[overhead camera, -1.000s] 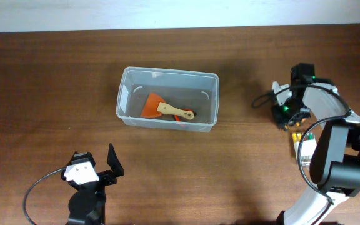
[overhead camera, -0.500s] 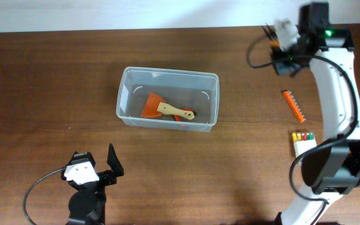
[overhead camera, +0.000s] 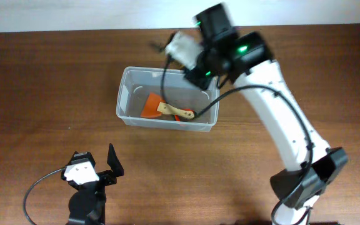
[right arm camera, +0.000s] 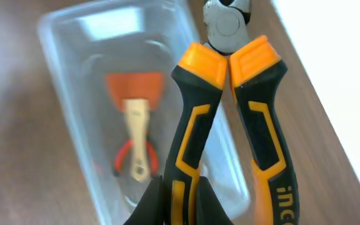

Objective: Pack container
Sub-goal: 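Carry the INGCO pliers into the container and release them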

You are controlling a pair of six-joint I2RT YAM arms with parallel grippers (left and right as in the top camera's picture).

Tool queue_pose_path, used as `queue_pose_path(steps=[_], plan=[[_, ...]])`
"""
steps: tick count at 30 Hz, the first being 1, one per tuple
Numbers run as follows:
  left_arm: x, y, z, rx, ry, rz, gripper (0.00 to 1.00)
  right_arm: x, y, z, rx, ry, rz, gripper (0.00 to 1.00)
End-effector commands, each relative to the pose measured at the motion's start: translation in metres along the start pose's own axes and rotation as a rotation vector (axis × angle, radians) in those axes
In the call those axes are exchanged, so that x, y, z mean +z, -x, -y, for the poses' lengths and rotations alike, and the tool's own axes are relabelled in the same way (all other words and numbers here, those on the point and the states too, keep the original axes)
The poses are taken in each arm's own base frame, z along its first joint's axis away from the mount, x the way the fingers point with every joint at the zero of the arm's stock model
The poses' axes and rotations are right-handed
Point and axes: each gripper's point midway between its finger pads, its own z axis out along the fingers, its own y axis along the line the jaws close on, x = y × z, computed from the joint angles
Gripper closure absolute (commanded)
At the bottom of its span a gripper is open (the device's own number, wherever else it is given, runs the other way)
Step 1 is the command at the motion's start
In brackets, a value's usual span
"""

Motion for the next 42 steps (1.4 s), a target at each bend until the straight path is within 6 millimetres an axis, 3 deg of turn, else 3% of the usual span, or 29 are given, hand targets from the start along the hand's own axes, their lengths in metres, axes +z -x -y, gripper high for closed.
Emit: queue_pose_path(steps=[1,12,17,22,23,24,25,26,28,30,33,37,42], plan=[[0.0,0.0,0.0,0.009,-0.001,0.002,0.01,0.008,0.007,-0.032,-0.202,0.06,0.0,0.96],[0.0,-0.001,0.0,0.009,-0.001,0.002,0.01,0.107,-0.048,-0.055,-0.193,0.169,-0.119,0.96],[0.0,0.0,0.0,0.009,-0.001,0.002,0.01,0.136,-0.062,-0.06,-0.185,0.196,-0.146,0.89],[0.0,0.0,0.0,0.009,-0.001,0.002,0.01,0.151,-0.071,-0.052,-0.127,0.185,-0.16,0.81],[0.0,0.0,0.0,0.009,-0.001,0.002,0.01,0.151,-0.071,-0.048,-0.1,0.177,-0.157,0.64],[0.0,0.0,0.0,0.009,-0.001,0.002,0.01,0.151,-0.072,-0.045,-0.074,0.17,-0.158,0.35],[0.0,0.0,0.0,0.009,0.0,0.002,0.01,0.151,-0.073,-0.042,-0.043,0.163,-0.158,0.21],[0.0,-0.001,0.0,0.009,-0.001,0.002,0.01,0.149,-0.074,-0.038,-0.007,0.155,-0.159,0.11],[0.0,0.0,0.0,0.009,-0.001,0.002,0.01,0.144,-0.077,-0.029,0.066,0.138,-0.161,0.03],[0.0,0.0,0.0,0.009,-0.001,0.002,0.01,0.13,-0.08,-0.018,0.14,0.123,-0.17,0.0],[0.0,0.0,0.0,0.009,-0.001,0.002,0.01,0.094,-0.094,-0.001,0.24,0.107,-0.21,0.01],[0.0,-0.001,0.0,0.009,-0.001,0.002,0.01,0.031,-0.139,0.034,0.4,0.013,-0.328,0.01],[0.0,0.0,0.0,0.009,-0.001,0.002,0.01,-0.034,-0.218,0.071,0.601,-0.113,-0.48,0.01]])
